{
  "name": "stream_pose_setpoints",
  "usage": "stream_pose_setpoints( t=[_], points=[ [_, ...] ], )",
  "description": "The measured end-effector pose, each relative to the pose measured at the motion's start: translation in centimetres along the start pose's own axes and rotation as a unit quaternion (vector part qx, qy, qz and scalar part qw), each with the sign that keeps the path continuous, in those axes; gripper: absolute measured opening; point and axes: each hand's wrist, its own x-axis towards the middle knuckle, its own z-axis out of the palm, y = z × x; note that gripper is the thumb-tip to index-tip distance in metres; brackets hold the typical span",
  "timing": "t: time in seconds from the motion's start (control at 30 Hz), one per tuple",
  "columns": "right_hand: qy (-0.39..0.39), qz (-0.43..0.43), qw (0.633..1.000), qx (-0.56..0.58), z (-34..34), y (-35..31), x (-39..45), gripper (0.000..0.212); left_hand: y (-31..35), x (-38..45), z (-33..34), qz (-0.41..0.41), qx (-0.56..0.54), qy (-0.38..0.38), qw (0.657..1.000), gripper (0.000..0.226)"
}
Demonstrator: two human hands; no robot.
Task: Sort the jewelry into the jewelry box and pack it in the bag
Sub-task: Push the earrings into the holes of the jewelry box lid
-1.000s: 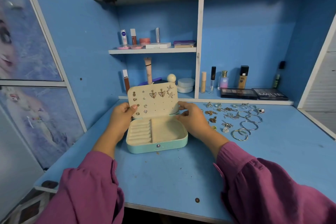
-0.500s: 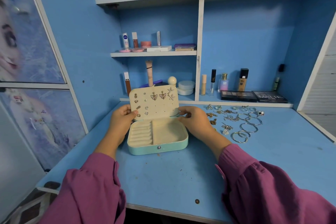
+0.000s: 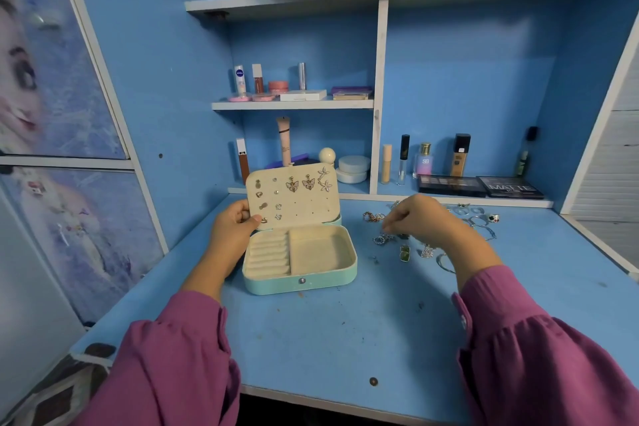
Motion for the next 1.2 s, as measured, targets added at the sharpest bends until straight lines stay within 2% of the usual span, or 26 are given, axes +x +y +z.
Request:
stream_pose_setpoints(
  t=[0.1,0.23,0.33,0.47,0.63,0.8,1.07,1.2],
  points=[
    [-0.021,0.028,0.999,-0.037,-1.0,0.6,-0.3,0.003,-0.1,0.0,-0.1,0.000,0.002,-0.004,1.000,0.023],
    [-0.054,0.052,0.994,-0.081,-1.6,0.6,-0.9,0.013,0.2,-0.2,-0.3,0.000,-0.010,-0.011,1.000,0.023],
    [-0.072,0.058,0.991,-0.100,-1.4,0.5,-1.0,0.007,0.5,-0.4,-0.4,-0.005,-0.037,-0.021,0.999,0.025],
    [-0.064,0.049,0.991,-0.107,-1.0,0.2,-1.0,0.005,0.7,-0.7,-0.3,-0.007,-0.046,-0.030,0.998,0.026],
    [0.004,0.015,0.999,-0.043,0.1,-0.7,-0.4,0.009,0.8,-0.6,-0.1,-0.008,-0.039,-0.031,0.999,0.023],
    [0.044,-0.003,0.998,0.045,4.2,-2.6,0.4,0.017,0.8,-0.7,-0.2,-0.002,-0.029,-0.035,0.999,0.023],
    [0.139,-0.036,0.973,0.179,7.3,-4.4,0.9,0.016,0.6,-0.2,-1.1,-0.023,-0.057,-0.051,0.997,0.022],
    [0.157,-0.048,0.961,0.224,7.5,-4.4,1.0,0.013,0.6,-0.1,-1.3,-0.019,-0.061,-0.048,0.997,0.022]
  ],
)
